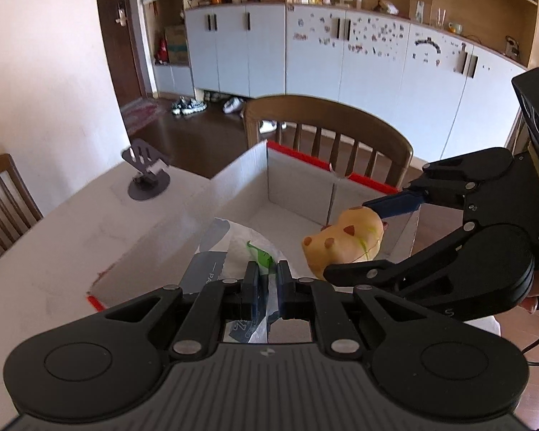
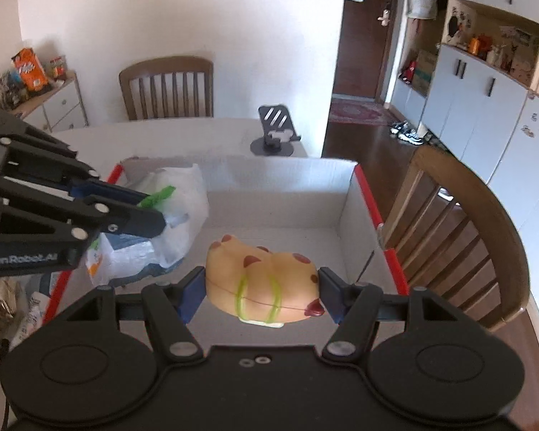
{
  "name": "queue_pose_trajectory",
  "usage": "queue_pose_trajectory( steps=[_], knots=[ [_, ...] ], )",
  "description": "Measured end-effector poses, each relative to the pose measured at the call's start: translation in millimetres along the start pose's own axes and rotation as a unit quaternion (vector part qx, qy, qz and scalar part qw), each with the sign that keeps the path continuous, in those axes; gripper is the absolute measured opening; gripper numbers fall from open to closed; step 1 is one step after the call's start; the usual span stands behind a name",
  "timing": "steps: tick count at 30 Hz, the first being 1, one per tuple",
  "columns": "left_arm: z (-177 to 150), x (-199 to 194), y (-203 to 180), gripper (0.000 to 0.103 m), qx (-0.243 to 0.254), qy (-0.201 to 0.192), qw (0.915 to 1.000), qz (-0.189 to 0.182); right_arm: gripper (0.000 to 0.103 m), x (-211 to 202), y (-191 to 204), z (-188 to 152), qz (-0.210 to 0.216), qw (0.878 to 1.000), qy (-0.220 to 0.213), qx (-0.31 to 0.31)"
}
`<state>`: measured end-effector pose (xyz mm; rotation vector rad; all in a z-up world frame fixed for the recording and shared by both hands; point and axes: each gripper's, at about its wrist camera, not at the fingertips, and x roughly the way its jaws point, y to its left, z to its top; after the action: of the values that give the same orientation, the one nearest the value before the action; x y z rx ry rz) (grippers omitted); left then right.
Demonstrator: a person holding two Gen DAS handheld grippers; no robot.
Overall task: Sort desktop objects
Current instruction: 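Carry the white-green bag and yellow plush toy into the red shoebox with both tools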
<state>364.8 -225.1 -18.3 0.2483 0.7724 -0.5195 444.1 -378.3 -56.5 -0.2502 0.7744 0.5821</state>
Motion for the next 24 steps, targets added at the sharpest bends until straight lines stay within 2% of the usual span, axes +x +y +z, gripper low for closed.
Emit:
queue_pose_trajectory(
  steps=[4, 14, 19, 24],
  knots=[
    [1.0, 20.5, -1.0, 0.008, 0.008, 0.021, 0.9997, -0.001, 0.066, 13.3, -5.0, -2.0, 0.006, 1.000, 0.017, -0.002],
    [-1.8, 67.9, 5.3, 0.008, 0.003, 0.088, 0.9960, -0.017, 0.066, 59.5, -15.0, -9.4, 0.031, 0.994, 0.103, -0.026],
    [-4.6, 82.4, 6.1, 0.008, -0.005, 0.112, 0.9934, -0.023, 0.066, 66.7, -16.0, -9.7, 0.040, 0.991, 0.122, -0.037],
    [-5.1, 88.0, 9.3, 0.008, -0.024, 0.119, 0.9921, -0.030, 0.066, 74.0, -16.4, -11.0, 0.042, 0.987, 0.150, -0.041]
  ],
)
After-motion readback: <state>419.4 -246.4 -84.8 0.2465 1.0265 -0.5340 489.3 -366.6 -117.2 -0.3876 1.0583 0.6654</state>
